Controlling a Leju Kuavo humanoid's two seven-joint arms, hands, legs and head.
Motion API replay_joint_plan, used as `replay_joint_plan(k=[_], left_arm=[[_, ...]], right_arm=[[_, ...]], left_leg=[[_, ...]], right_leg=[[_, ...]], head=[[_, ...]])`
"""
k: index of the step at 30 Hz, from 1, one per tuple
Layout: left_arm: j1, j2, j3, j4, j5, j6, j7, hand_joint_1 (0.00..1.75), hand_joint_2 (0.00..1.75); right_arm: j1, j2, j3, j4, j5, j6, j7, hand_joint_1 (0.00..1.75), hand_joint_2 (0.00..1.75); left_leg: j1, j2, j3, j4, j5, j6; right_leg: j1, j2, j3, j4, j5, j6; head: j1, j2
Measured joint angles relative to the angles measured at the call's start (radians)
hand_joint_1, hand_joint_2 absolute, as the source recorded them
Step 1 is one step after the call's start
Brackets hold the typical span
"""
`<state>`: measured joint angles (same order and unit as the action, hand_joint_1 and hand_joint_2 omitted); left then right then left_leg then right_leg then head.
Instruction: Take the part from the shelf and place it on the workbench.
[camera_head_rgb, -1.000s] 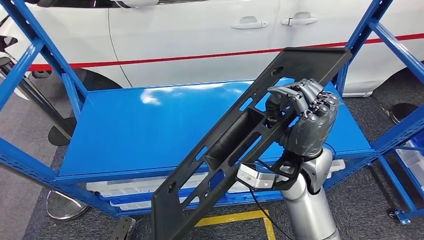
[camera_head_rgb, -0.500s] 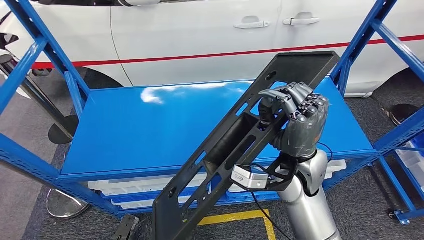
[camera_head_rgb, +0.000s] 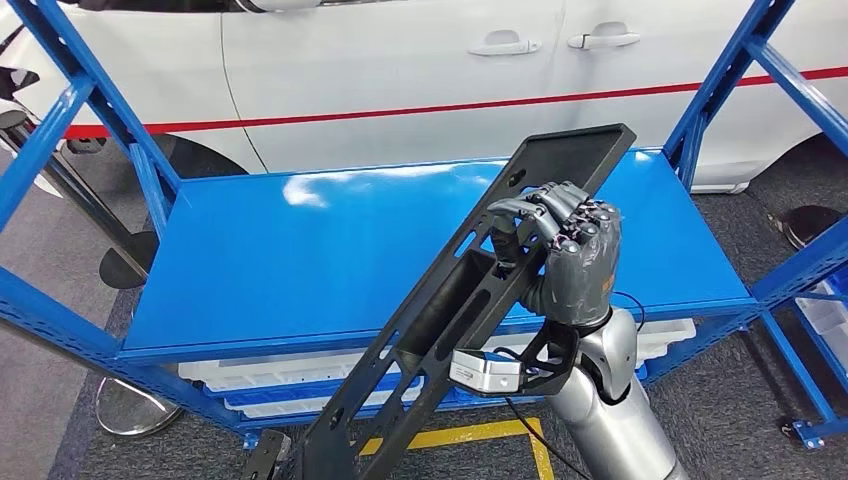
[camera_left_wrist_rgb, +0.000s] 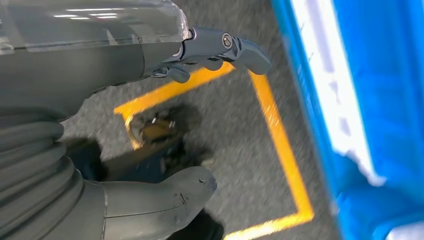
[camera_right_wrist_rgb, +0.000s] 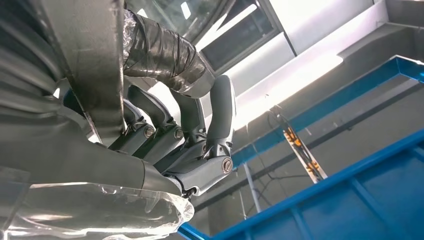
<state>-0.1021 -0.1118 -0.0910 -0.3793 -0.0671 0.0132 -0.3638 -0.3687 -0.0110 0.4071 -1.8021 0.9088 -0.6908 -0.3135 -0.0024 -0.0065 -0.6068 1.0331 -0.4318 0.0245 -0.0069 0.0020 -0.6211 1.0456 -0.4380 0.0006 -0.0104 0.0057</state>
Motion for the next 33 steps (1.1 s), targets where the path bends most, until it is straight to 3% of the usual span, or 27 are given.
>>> replay_joint_plan(k=[2,3,5,7,8,9,11,13,16,17,19,21,22,23,24,26,28,31,32,33], left_arm=[[0.007,-0.003,-0.003,0.0,0.007,0.006,0.009,0.0,1.75],[0.009,-0.003,-0.005,0.0,0.009,0.008,0.012,0.0,1.75],[0.012,-0.003,-0.007,0.0,0.012,0.011,0.014,0.0,1.75],[0.015,-0.003,-0.008,0.0,0.012,0.012,0.015,0.0,1.75],[0.017,-0.003,-0.008,0.0,0.013,0.012,0.015,0.0,1.75],[0.017,-0.003,-0.009,0.0,0.013,0.012,0.015,0.0,1.75],[0.015,-0.003,-0.012,-0.002,0.013,0.011,0.016,0.0,1.75],[0.012,-0.003,-0.017,-0.004,0.014,0.008,0.016,0.0,1.75],[0.013,-0.004,-0.024,-0.007,0.014,0.005,0.016,0.0,1.75],[0.013,-0.005,-0.026,-0.007,0.014,0.005,0.016,0.0,1.75],[0.012,-0.007,-0.028,-0.007,0.014,0.004,0.016,0.0,1.75],[0.013,-0.008,-0.03,-0.008,0.014,0.004,0.016,0.0,1.75],[0.014,-0.008,-0.031,-0.008,0.014,0.003,0.016,0.0,1.75],[0.014,-0.008,-0.032,-0.008,0.014,0.003,0.016,0.0,1.75],[0.015,-0.008,-0.032,-0.008,0.015,0.003,0.016,0.0,1.75],[0.015,-0.009,-0.033,-0.008,0.015,0.003,0.016,0.0,1.75],[0.015,-0.01,-0.033,-0.008,0.014,0.003,0.016,0.0,1.75],[0.016,-0.01,-0.033,-0.008,0.015,0.003,0.016,0.0,1.75],[0.016,-0.01,-0.033,-0.008,0.015,0.003,0.016,0.0,1.75],[0.017,-0.01,-0.033,-0.008,0.014,0.003,0.016,0.0,1.75]], right_arm=[[-0.007,-0.006,0.015,0.0,-0.007,0.0,0.01,1.75,1.75],[-0.011,-0.007,0.022,0.0,-0.01,0.0,0.014,1.75,1.75],[-0.019,-0.009,0.031,-0.001,-0.014,0.004,0.02,1.75,1.75],[-0.023,-0.011,0.037,-0.001,-0.02,0.009,0.023,1.75,1.75],[-0.025,-0.011,0.039,-0.001,-0.023,0.011,0.023,1.75,1.75],[-0.028,-0.012,0.04,-0.001,-0.026,0.012,0.024,1.75,1.75],[-0.034,-0.012,0.041,-0.001,-0.031,0.013,0.025,1.75,1.75],[-0.04,-0.012,0.041,-0.001,-0.033,0.013,0.025,1.75,1.75],[-0.044,-0.013,0.043,-0.001,-0.036,0.013,0.025,1.75,1.75],[-0.045,-0.014,0.043,-0.001,-0.037,0.013,0.025,1.75,1.75],[-0.046,-0.017,0.043,-0.001,-0.039,0.013,0.025,1.75,1.75],[-0.046,-0.02,0.043,-0.001,-0.04,0.013,0.025,1.75,1.75],[-0.046,-0.022,0.043,-0.001,-0.04,0.013,0.025,1.75,1.75],[-0.046,-0.023,0.043,-0.001,-0.04,0.013,0.025,1.75,1.75],[-0.046,-0.024,0.043,-0.001,-0.041,0.013,0.025,1.75,1.75],[-0.048,-0.025,0.044,-0.001,-0.041,0.013,0.025,1.75,1.75],[-0.049,-0.025,0.044,-0.001,-0.041,0.013,0.025,1.75,1.75],[-0.052,-0.027,0.045,-0.001,-0.041,0.013,0.025,1.75,1.75],[-0.053,-0.027,0.046,-0.001,-0.041,0.013,0.025,1.75,1.75],[-0.054,-0.027,0.046,-0.001,-0.041,0.013,0.025,1.75,1.75]], left_leg=[[0.002,0.0,-0.009,0.021,-0.023,-0.011],[0.004,0.0,-0.022,0.054,-0.052,-0.016],[0.008,0.001,-0.065,0.17,-0.128,-0.025],[0.009,0.001,-0.09,0.259,-0.166,-0.029],[0.009,0.001,-0.079,0.254,-0.159,-0.028],[0.009,0.001,-0.048,0.212,-0.138,-0.026],[0.006,0.001,0.039,0.074,-0.094,-0.017],[0.0,0.0,0.082,-0.006,-0.075,-0.007],[-0.003,0.002,0.077,-0.018,-0.053,0.011],[-0.001,0.004,0.073,-0.024,-0.041,0.019],[0.001,0.009,0.055,-0.03,-0.017,0.03],[0.0,0.01,0.027,-0.028,0.001,0.034],[-0.001,0.01,0.012,-0.026,0.01,0.033],[-0.001,0.01,-0.003,-0.023,0.019,0.032],[-0.002,0.01,-0.017,-0.019,0.027,0.03],[-0.003,0.009,-0.042,-0.01,0.04,0.024],[-0.004,0.008,-0.054,-0.004,0.052,0.013],[-0.003,0.007,-0.06,-0.004,0.068,-0.004],[-0.001,0.006,-0.068,0.003,0.058,-0.01],[0.001,0.006,-0.08,0.027,0.028,-0.016]], right_leg=[[-0.003,-0.001,-0.002,-0.006,0.008,-0.012],[-0.005,-0.002,-0.004,-0.009,0.012,-0.018],[-0.005,-0.005,-0.012,-0.009,0.019,-0.024],[-0.004,-0.007,-0.024,-0.008,0.026,-0.025],[-0.004,-0.008,-0.03,-0.006,0.031,-0.024],[-0.004,-0.008,-0.036,-0.005,0.035,-0.023],[-0.003,-0.007,-0.043,-0.003,0.045,-0.017],[-0.003,-0.008,-0.045,-0.003,0.055,-0.005],[-0.007,-0.007,-0.048,-0.008,0.066,0.015],[-0.007,-0.006,-0.054,0.002,0.051,0.019],[-0.008,-0.004,-0.085,0.077,-0.027,0.024],[-0.008,-0.003,-0.121,0.202,-0.112,0.028],[-0.008,-0.003,-0.126,0.246,-0.129,0.03],[-0.008,-0.003,-0.114,0.258,-0.127,0.03],[-0.008,-0.003,-0.083,0.234,-0.11,0.03],[-0.007,-0.003,0.017,0.105,-0.081,0.025],[-0.002,-0.001,0.078,0.011,-0.074,0.015],[0.001,-0.001,0.073,-0.006,-0.061,-0.006],[0.0,-0.002,0.066,-0.006,-0.051,-0.014],[-0.001,-0.004,0.056,-0.009,-0.04,-0.022]], head=[[0.0,0.0],[0.0,0.0],[0.0,0.0],[0.0,0.0],[0.0,0.0],[0.0,0.0],[0.0,0.0],[0.0,0.0],[0.0,0.0],[0.0,0.0],[0.001,0.0],[0.001,0.0],[0.001,0.0],[0.0,0.0],[0.0,0.0],[0.0,0.0],[0.001,0.0],[0.003,0.0],[0.002,0.0],[0.002,0.0]])
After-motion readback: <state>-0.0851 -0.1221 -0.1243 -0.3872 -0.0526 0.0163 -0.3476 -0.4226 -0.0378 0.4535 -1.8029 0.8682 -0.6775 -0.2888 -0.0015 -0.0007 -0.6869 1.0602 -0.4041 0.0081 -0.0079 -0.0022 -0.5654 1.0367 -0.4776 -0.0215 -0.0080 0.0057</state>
